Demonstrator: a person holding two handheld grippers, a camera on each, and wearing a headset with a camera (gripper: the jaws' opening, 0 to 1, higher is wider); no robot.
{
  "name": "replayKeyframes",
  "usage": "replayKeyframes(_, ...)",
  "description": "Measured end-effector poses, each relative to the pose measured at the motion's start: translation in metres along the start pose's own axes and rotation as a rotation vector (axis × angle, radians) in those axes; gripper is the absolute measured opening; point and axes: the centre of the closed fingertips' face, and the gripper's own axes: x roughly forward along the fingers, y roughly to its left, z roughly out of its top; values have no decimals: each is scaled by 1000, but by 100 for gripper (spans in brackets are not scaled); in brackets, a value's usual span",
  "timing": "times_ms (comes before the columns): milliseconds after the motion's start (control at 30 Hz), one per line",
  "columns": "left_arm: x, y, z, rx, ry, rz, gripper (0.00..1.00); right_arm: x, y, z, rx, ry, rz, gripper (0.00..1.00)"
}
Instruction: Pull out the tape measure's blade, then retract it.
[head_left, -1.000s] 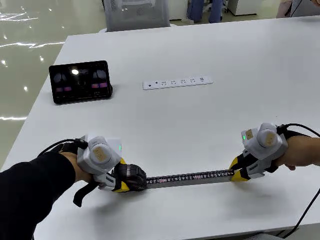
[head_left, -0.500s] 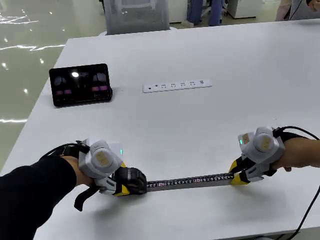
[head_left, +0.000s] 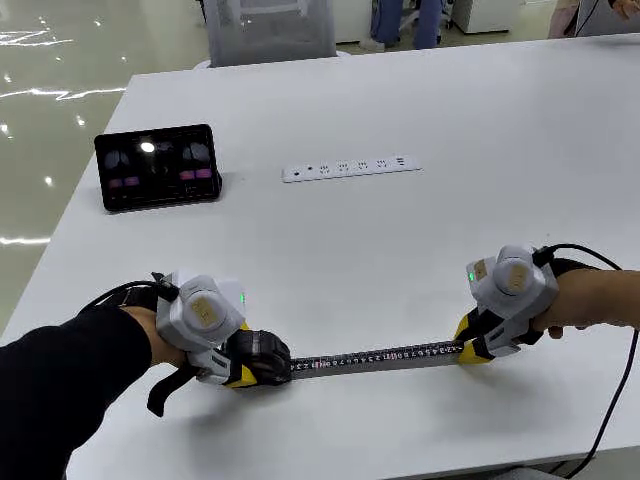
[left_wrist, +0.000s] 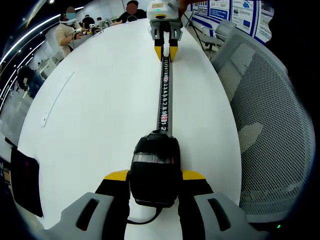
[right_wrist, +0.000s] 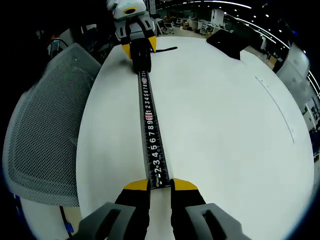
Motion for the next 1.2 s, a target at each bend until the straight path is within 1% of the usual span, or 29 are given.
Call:
replayKeyframes(100,-1,0,0,-1,2,0,31,0,0,0,18,-8,-7,12)
replayKeyframes(133,-3,1,0,-12,-2,-4,31,-1,1,0,14,-8,-8,12)
replayKeyframes(200,-8,2,0,-30,-9,-5,32,0,1,1,-54,0,-14,13)
replayKeyframes(233,-10,3,-2,-36,-10,-5,32,-1,3,0,-41,10,-19,13)
replayKeyframes(367,-16,6,-7,-57,-6,-5,34,-1,4,0,-38,27,-15,16)
replayKeyframes(533,-22,9,-8,-100,-19,11,39,-2,7,-1,-27,28,-7,22)
replayKeyframes(600,-22,10,-9,-102,-22,16,39,-3,5,-1,11,21,-15,22)
replayKeyframes(700,-24,11,-9,-131,-28,26,41,-5,2,2,59,-9,-31,24)
replayKeyframes(733,-25,12,-9,-145,-32,33,42,-6,3,4,87,-20,-36,24)
replayKeyframes(767,-25,12,-9,-154,-35,37,43,-8,3,4,97,-27,-40,24)
replayKeyframes(867,-30,14,-9,-212,-61,53,46,-10,-2,5,146,-60,-66,25)
replayKeyframes(900,-31,17,-10,-244,-75,68,48,-12,-1,6,165,-70,-77,25)
replayKeyframes(967,-34,19,-12,-288,-92,81,52,-13,-3,3,190,-85,-93,26)
replayKeyframes(1033,-36,19,-12,-312,-108,84,53,-14,-3,3,212,-100,-103,27)
replayKeyframes(1100,-38,19,-14,-338,-124,88,53,-16,-6,0,244,-117,-128,29)
replayKeyframes(1133,-40,19,-15,-357,-133,96,53,-19,-8,-1,268,-135,-145,30)
replayKeyframes(1200,-42,20,-16,-380,-140,106,55,-21,-10,-2,294,-153,-162,32)
